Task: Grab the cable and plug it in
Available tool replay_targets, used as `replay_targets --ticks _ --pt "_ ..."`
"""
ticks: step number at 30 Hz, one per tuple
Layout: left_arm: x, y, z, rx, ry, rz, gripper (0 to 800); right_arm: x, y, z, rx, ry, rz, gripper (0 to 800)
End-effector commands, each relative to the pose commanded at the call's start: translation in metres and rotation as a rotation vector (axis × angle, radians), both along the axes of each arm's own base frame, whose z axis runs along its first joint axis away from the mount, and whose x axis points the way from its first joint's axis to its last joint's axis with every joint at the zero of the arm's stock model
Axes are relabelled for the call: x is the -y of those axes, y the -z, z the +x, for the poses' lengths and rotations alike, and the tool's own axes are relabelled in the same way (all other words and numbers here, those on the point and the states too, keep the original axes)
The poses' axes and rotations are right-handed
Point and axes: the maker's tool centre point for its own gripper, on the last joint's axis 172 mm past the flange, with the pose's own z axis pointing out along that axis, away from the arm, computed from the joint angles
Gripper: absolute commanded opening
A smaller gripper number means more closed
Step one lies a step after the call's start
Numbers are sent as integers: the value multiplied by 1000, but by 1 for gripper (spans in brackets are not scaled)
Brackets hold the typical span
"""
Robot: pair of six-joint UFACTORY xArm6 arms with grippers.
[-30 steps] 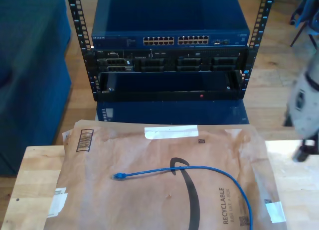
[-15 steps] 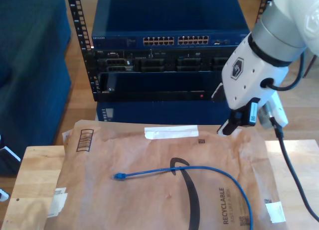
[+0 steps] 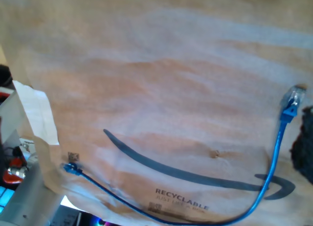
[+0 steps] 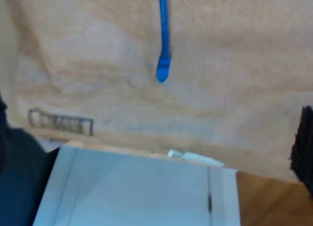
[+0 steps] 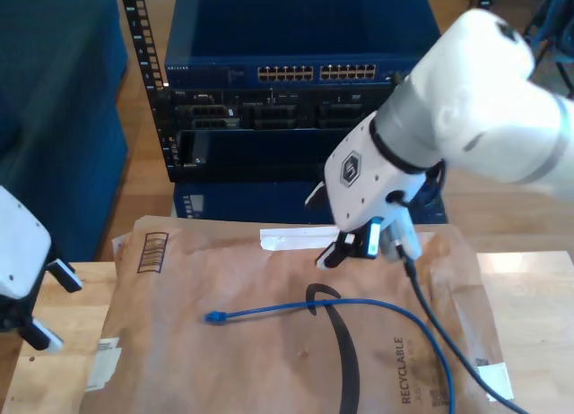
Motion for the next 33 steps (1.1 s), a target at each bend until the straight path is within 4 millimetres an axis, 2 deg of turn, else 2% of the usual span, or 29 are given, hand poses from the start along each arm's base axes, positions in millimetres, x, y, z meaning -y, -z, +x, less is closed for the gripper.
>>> replay_targets --ticks 4,7,9,13,16,22,26,33 --pt "23 6 9 -16 31 22 800 5 34 0 -13 25 -29 791" --pt "36 11 15 -16 48 36 800 -5 59 -13 -46 -22 -67 792" --pt "40 13 15 -26 49 39 800 -9 66 -9 -26 -28 -79 792" --pt "39 12 15 -26 45 41 800 -32 75 -11 -2 -51 -100 792" --pt "37 13 15 -27 40 42 800 -43 99 -14 33 -80 -198 792" --pt "36 13 15 -27 41 42 800 -40 123 -13 22 -71 -277 789" --pt "34 19 20 -21 32 46 800 -40 138 -9 23 -62 -282 745" --pt "28 42 26 9 14 71 800 -52 145 -3 21 -76 -285 729"
